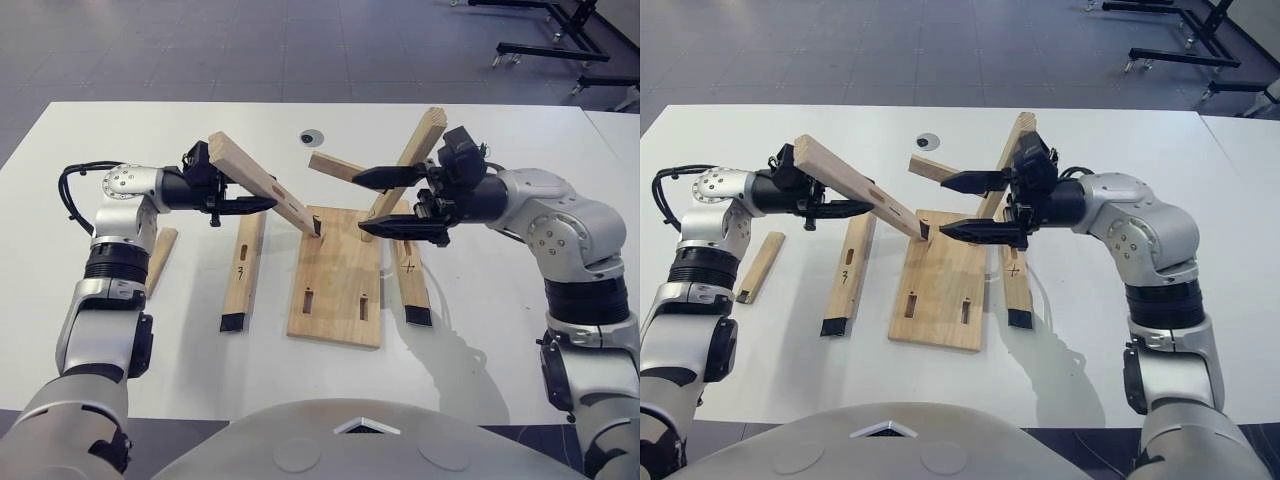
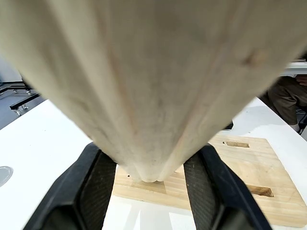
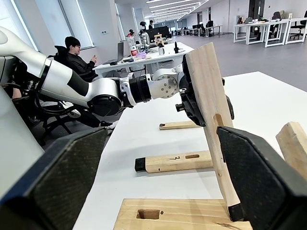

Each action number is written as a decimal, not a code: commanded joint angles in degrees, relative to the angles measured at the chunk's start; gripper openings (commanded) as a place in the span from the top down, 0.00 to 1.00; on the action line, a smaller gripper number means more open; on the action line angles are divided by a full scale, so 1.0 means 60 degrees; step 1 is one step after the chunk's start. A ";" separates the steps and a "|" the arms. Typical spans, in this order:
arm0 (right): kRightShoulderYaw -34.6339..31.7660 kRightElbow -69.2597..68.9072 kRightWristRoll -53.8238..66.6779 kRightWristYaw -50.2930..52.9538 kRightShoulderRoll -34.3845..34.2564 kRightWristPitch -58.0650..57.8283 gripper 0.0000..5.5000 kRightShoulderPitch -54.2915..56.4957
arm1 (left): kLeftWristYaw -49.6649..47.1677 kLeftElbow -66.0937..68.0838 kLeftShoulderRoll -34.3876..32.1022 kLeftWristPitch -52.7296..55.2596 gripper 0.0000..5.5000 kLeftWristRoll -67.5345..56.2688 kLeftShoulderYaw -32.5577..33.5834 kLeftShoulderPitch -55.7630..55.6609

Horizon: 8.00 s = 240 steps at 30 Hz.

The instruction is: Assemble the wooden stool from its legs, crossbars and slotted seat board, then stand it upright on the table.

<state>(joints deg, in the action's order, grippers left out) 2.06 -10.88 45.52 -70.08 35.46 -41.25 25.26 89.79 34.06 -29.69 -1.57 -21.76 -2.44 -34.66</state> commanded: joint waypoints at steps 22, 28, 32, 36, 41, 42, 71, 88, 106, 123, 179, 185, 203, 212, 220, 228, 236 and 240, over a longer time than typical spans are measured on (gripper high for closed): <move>-0.0454 -0.0579 0.0662 0.0278 0.0096 -0.0636 0.24 0.0349 | -0.0823 -0.4547 -0.1861 0.2889 0.63 -0.0016 -0.0906 0.1815; -0.1088 0.0028 0.0733 0.0440 0.0102 -0.0252 0.24 0.1736 | -0.0962 -0.4646 -0.1878 0.3071 0.63 -0.0227 -0.0891 0.2065; -0.0591 -0.0055 -0.0190 0.0680 0.0015 0.0432 0.24 0.2144 | -0.0919 -0.4514 -0.1926 0.3154 0.63 -0.0209 -0.0969 0.1951; -0.0277 -0.0086 -0.0676 0.0892 -0.0224 0.0895 0.24 0.3042 | -0.0807 -0.3966 -0.1838 0.3312 0.63 -0.0126 -0.1201 0.1534; -0.0066 0.0870 -0.1345 0.0389 -0.0022 0.1559 0.24 0.4084 | -0.0637 -0.2915 -0.1600 0.3497 0.63 -0.0005 -0.1518 0.0824; 0.0067 0.0954 -0.1480 0.0232 -0.0042 0.1666 0.24 0.4194 | -0.0607 -0.2692 -0.1549 0.3561 0.63 0.0023 -0.1579 0.0679; 0.3514 0.2428 -0.6461 -0.0332 -0.1046 0.4986 0.24 0.4035 | 0.0127 0.0859 -0.0330 0.3018 0.63 0.1307 -0.2888 -0.1491; 0.3553 0.0088 -0.9252 0.5464 -0.2265 0.4664 0.24 0.1628 | 0.0212 0.0710 -0.0474 0.3170 0.63 0.1274 -0.2794 -0.1377; 0.3475 -0.0532 -1.0451 0.5719 -0.2287 0.4174 0.24 0.1660 | -0.0118 0.0743 -0.0328 0.3478 0.63 0.1306 -0.2854 -0.1154; 0.4076 -0.0799 -1.1467 0.5002 -0.2064 0.3132 0.24 0.1554 | -0.0122 0.1259 -0.0265 0.3679 0.63 0.1317 -0.2701 -0.1012; -0.0536 0.0374 -0.7413 0.6477 -0.2958 0.4136 0.24 0.3422 | -0.0960 -0.0228 -0.0564 0.2600 0.63 0.2573 -0.4594 -0.1182; -0.0543 0.0990 -0.7369 0.6702 -0.2691 0.4683 0.24 0.3365 | -0.1104 -0.0519 -0.0532 0.2628 0.44 0.2463 -0.4009 -0.1217; -0.4087 0.0867 -0.1080 0.3709 -0.1281 0.1079 0.24 -0.0732 | -0.4962 -0.7644 -0.1434 0.3788 0.30 -0.0629 0.3333 0.4706; -0.3771 0.1978 -0.0711 0.2504 -0.0626 0.0954 0.24 -0.1665 | -0.8258 -0.6407 0.0534 0.3066 0.30 -0.0170 0.2984 0.3511; -0.3418 0.2331 -0.0517 0.2536 -0.0808 0.1178 0.24 -0.1134 | -0.8557 -0.6644 0.1327 0.3018 0.30 -0.0502 0.2137 0.3232; -0.2996 0.2015 -0.0142 0.2646 -0.0958 0.0669 0.24 -0.0810 | -0.8459 -0.7345 0.1145 0.4032 0.30 -0.1671 0.2259 0.3233; -0.2705 0.2212 -0.0319 0.2498 -0.1022 0.0856 0.24 -0.0628 | -0.8151 -0.7430 0.0873 0.4349 0.30 -0.1551 0.1539 0.3330; -0.2507 0.2071 -0.0360 0.2392 -0.0991 0.0878 0.24 -0.0729 | -0.8386 -0.7330 0.0865 0.4422 0.30 -0.1403 0.1436 0.3168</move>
<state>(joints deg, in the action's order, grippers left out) -14.13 2.72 43.87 -54.98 29.38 -36.14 20.21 39.98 -9.85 -24.05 23.96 -31.06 7.40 -14.61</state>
